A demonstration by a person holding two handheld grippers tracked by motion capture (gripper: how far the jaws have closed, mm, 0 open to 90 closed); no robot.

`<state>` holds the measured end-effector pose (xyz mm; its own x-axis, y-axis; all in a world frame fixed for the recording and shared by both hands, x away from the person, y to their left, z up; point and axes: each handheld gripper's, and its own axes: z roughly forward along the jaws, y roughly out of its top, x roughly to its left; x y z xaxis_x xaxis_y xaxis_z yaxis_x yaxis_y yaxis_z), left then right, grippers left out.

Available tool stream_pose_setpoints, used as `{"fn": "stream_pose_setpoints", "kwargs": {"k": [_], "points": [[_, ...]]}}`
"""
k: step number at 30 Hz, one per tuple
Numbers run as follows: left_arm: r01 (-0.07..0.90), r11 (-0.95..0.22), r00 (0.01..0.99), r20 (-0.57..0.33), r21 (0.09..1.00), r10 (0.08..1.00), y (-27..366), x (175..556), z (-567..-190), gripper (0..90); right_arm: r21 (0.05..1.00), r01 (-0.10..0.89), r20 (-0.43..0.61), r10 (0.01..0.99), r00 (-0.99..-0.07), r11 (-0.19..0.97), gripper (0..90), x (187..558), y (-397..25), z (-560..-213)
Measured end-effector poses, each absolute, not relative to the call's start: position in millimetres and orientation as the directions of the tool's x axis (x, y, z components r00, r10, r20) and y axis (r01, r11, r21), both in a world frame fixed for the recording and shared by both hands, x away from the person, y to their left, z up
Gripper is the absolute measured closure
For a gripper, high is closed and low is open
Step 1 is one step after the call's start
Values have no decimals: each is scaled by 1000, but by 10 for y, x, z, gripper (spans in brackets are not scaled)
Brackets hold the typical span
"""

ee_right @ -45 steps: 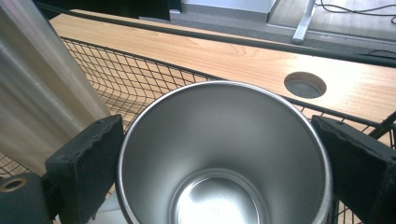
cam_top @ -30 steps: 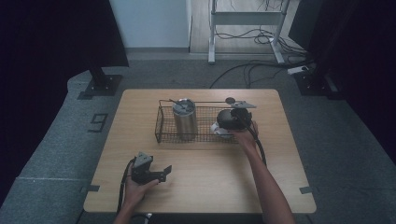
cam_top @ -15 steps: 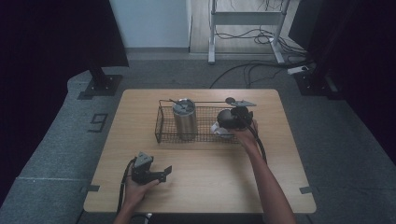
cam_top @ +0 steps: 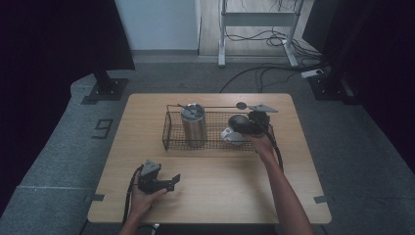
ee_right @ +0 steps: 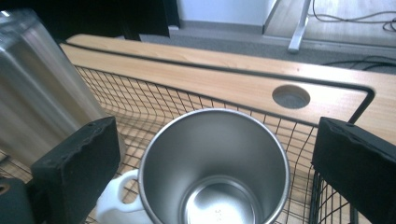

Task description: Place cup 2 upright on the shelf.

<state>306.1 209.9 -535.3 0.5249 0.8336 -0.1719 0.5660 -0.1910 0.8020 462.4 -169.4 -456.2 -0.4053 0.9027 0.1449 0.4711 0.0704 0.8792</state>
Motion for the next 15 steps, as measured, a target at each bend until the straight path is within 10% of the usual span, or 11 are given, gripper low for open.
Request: {"fn": "stream_pose_setpoints", "kwargs": {"k": [15], "points": [[566, -190, 523, -171, 802, 835, 2099, 3057, -5349, 49, 906, 421, 152, 891, -427, 47, 15, 4335, -1848, -4469]]}}
